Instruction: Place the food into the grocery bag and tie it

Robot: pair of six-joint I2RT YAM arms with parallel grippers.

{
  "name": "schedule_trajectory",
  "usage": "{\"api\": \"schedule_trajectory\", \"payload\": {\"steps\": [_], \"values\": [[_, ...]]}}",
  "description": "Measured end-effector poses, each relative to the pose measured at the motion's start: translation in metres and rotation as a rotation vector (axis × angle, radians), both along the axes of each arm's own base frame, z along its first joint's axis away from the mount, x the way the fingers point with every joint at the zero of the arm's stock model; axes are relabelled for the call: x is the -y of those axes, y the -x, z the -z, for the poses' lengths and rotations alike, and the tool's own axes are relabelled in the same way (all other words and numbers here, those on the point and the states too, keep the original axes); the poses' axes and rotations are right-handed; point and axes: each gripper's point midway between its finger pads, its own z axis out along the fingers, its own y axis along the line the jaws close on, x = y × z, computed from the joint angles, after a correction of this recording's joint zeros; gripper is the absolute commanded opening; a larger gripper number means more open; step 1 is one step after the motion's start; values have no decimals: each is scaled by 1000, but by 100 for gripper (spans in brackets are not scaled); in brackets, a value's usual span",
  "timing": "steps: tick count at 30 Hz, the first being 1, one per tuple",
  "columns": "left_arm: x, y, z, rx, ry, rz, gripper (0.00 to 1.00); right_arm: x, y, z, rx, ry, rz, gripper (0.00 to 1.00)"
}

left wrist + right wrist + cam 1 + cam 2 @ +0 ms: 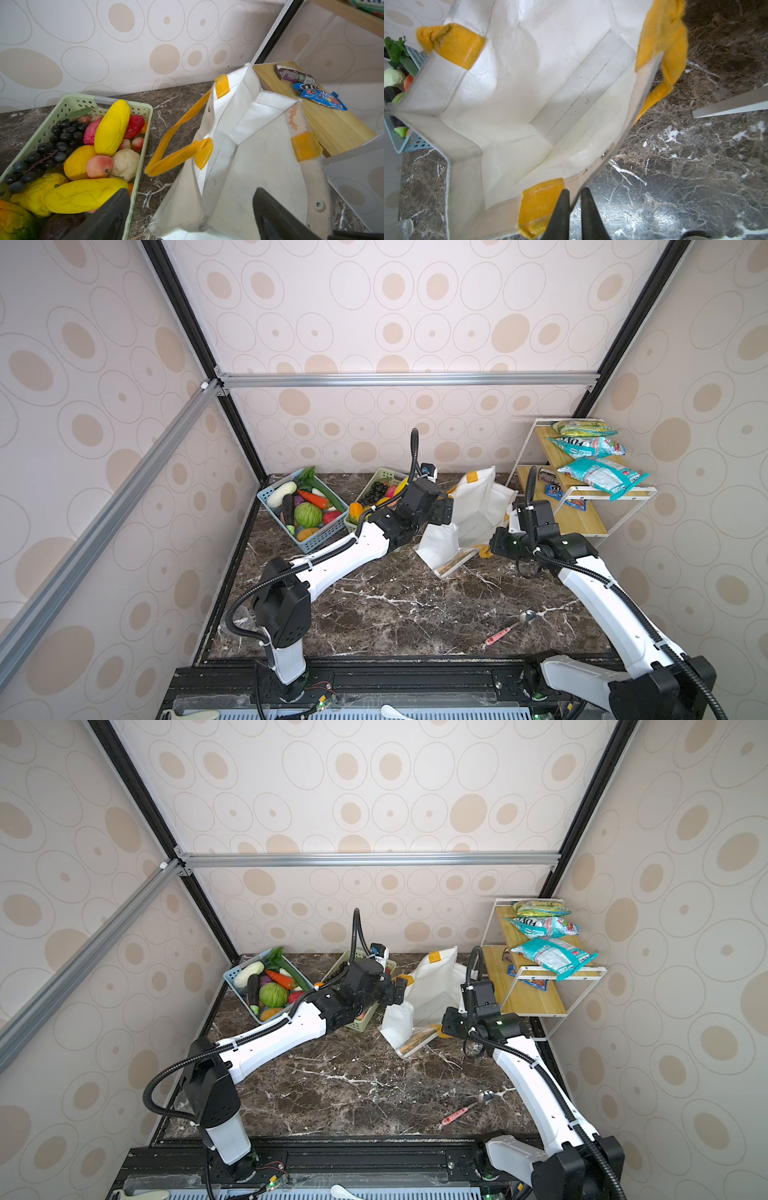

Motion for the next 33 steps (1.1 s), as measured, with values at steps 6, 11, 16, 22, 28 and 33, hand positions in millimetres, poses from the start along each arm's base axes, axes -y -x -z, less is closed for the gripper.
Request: {"api": "schedule_trajectory", "payload": {"steps": [6, 11, 16, 22, 28, 33], "values": [[17, -11, 16, -40, -56, -6, 85, -1, 4, 2, -12, 2, -5, 14], [20, -8, 43, -98, -119, -1, 80, -1, 5, 2, -12, 4, -16, 14], [23, -9, 47, -116, -130, 2, 69, -1, 9, 5, -29, 18, -37, 14], [26, -7, 46, -127, -118, 18, 45, -1, 13, 7, -40, 29, -54, 20], [27, -6, 46, -133, -108, 24, 29, -1, 12, -4, -22, 45, -72, 30], [21, 2, 44, -137, -106, 32, 12, 0, 8, -31, 26, 57, -83, 39]]}}
